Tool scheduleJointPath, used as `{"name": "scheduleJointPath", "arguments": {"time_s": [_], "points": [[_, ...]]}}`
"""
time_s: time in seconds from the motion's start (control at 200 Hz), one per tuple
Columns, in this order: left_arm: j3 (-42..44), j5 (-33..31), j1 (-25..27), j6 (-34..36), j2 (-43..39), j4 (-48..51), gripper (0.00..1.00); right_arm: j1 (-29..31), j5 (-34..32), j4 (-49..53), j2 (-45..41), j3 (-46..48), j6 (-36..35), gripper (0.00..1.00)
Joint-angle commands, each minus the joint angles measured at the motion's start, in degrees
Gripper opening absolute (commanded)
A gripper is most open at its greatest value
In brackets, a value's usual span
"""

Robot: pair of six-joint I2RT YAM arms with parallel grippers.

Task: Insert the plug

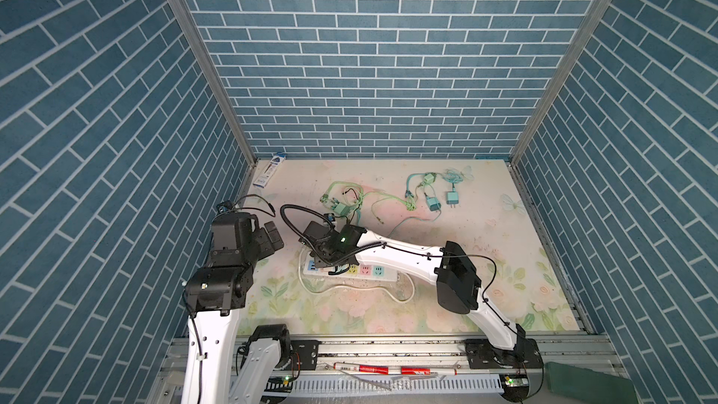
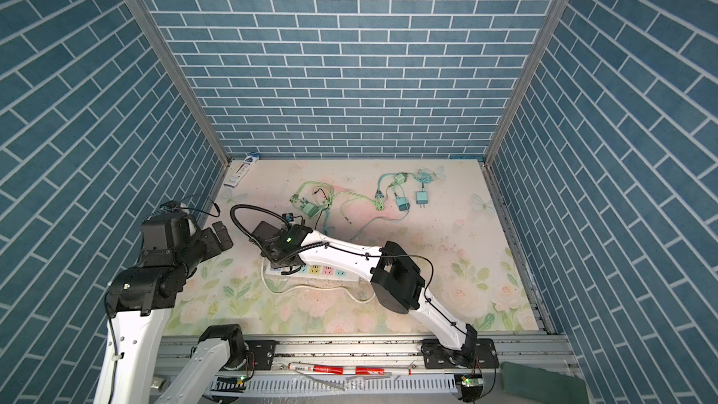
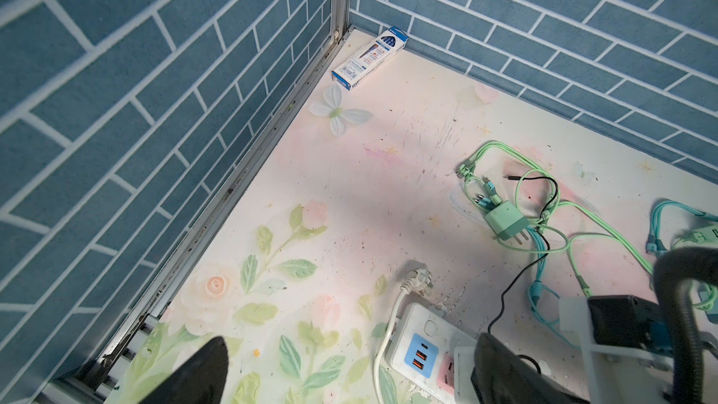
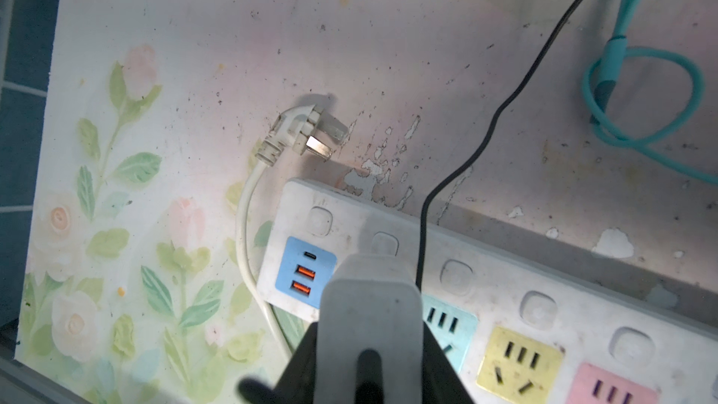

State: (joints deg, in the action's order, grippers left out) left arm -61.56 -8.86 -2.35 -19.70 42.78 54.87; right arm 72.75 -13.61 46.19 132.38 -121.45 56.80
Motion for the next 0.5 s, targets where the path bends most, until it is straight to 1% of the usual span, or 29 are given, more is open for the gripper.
{"name": "scheduleJointPath", "arguments": {"time_s": [0.0, 0.205, 0.41, 0.495], "points": [[-0.49, 0.91, -0.46, 0.63, 0.26, -1.11, 1.00, 0.88, -2.30, 2.98, 1.85, -3.69, 3.61, 0.14], [0.04, 1.03, -0.56, 0.93, -0.33, -1.06, 1.00, 1.03, -4.22, 3.84, 2.78, -3.54, 4.62, 0.13], [0.90, 2.05, -0.99, 0.97, -0.07, -1.95, 1.00, 2.19, -6.97, 4.76, 0.19, -0.62, 6.28, 0.13], [1.08, 2.48, -1.20, 0.94, -0.08, -2.14, 1.00, 2.69, -6.88, 4.77, -0.34, -0.19, 6.81, 0.13]]}}
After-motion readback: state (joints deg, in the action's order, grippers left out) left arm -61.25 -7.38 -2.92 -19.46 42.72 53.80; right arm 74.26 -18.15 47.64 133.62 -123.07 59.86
